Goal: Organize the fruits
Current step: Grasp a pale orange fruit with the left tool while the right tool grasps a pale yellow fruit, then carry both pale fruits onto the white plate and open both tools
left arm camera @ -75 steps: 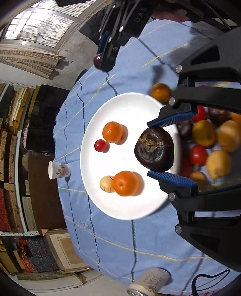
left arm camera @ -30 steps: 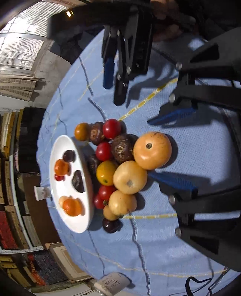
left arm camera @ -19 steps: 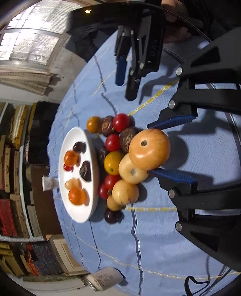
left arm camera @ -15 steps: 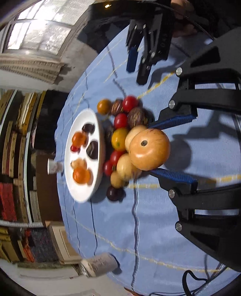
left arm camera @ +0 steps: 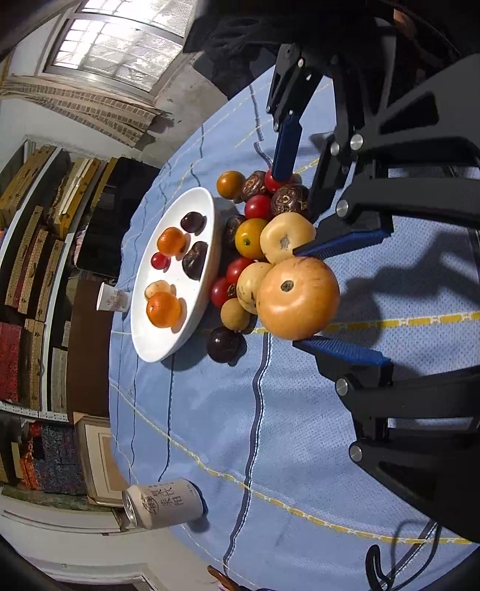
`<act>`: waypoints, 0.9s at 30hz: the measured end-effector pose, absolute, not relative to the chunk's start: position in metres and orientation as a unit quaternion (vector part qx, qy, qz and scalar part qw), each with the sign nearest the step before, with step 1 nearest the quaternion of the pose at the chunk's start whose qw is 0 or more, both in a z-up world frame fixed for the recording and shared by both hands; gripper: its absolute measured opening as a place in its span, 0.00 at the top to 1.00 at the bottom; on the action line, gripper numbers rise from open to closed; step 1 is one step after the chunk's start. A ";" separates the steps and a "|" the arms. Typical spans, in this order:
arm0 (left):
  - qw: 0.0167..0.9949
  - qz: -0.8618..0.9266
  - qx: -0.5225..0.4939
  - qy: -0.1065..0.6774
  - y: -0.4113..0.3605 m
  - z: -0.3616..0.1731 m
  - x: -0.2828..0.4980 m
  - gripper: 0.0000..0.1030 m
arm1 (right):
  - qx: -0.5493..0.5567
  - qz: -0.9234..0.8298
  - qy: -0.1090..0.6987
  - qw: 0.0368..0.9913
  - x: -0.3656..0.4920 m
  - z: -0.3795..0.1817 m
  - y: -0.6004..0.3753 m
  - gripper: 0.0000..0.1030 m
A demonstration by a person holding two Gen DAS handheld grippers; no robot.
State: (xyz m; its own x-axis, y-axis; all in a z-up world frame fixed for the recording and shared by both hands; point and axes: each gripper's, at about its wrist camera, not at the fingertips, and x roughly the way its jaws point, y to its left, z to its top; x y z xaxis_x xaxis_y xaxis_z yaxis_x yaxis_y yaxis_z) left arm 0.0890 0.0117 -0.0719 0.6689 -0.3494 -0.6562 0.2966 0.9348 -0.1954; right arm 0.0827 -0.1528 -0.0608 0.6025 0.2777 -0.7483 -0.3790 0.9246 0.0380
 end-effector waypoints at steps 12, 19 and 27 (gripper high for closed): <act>0.912 -0.176 -0.049 0.366 0.024 -0.072 0.088 0.60 | -0.125 0.199 0.403 0.884 0.092 -0.064 -0.119 0.49; 0.907 -0.184 -0.040 0.378 0.020 -0.075 0.090 0.59 | -0.147 0.198 0.397 0.884 0.094 -0.066 -0.115 0.58; 0.907 -0.184 -0.036 0.378 0.019 -0.076 0.090 0.59 | -0.109 0.172 0.377 0.904 0.086 -0.054 -0.135 0.59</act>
